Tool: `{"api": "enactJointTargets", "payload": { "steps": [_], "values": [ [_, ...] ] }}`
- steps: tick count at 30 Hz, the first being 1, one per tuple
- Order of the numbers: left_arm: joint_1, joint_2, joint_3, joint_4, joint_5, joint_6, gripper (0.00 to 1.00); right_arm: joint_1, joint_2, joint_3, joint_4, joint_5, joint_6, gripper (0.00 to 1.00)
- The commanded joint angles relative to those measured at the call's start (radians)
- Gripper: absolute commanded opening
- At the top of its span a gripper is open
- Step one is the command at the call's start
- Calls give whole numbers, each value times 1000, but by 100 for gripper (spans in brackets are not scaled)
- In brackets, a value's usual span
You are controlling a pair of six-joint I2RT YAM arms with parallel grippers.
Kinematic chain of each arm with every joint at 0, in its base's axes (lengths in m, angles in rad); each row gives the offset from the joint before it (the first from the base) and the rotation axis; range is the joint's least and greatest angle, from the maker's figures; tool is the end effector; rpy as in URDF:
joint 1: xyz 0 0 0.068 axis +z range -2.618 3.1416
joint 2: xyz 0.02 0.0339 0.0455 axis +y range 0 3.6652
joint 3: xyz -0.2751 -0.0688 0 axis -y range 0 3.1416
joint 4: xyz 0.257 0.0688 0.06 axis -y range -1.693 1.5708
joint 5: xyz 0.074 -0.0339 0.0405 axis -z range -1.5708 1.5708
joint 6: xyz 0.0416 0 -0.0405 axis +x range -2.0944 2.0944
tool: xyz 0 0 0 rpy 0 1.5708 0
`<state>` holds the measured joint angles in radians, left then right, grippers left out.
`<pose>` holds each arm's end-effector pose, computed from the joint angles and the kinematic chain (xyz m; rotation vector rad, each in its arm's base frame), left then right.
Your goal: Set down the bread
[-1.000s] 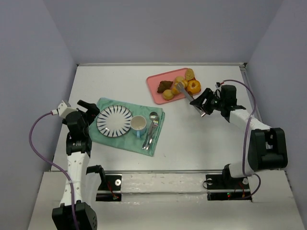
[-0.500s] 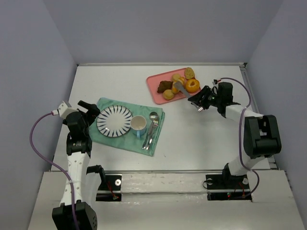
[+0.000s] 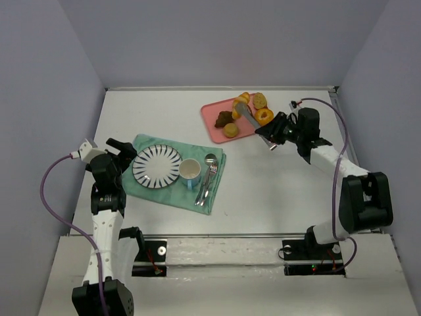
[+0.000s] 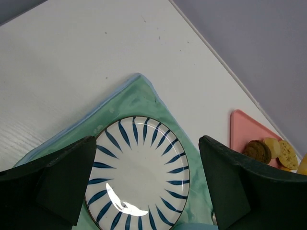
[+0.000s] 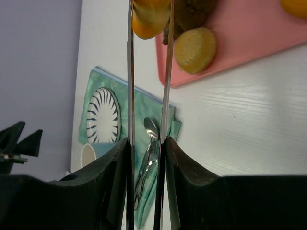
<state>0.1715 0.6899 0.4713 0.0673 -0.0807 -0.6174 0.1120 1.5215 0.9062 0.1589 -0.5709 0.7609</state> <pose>0.1826 0.0350 0.2740 -0.7192 1.5718 -0.2601 0.3441 0.0613 0.2409 0.3056 2.1135 1.1119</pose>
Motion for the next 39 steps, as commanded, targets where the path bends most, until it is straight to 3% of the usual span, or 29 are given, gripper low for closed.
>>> {"api": "enactJointTargets", "payload": {
  "steps": [1,9,14,19,27,35,39],
  "values": [
    [-3,-15,-3,31,1,8,99,141,-139,112,-53,100,-227,19],
    [-1,-35,-8,25,7,-1,99,452,-72,339,-280,60,-543,19],
    [-1,-70,-5,-24,-86,-39,99,639,109,503,-426,117,-623,19],
    [-3,-137,-22,-27,-109,-59,99,733,276,667,-561,141,-656,20],
    [-3,-170,-34,-24,-125,-67,99,795,355,727,-625,206,-623,26],
    [-3,-156,-30,-24,-117,-62,99,804,373,750,-645,247,-618,52],
    [-3,-156,-31,-26,-117,-62,99,804,371,766,-647,252,-618,58]
  ]
}}
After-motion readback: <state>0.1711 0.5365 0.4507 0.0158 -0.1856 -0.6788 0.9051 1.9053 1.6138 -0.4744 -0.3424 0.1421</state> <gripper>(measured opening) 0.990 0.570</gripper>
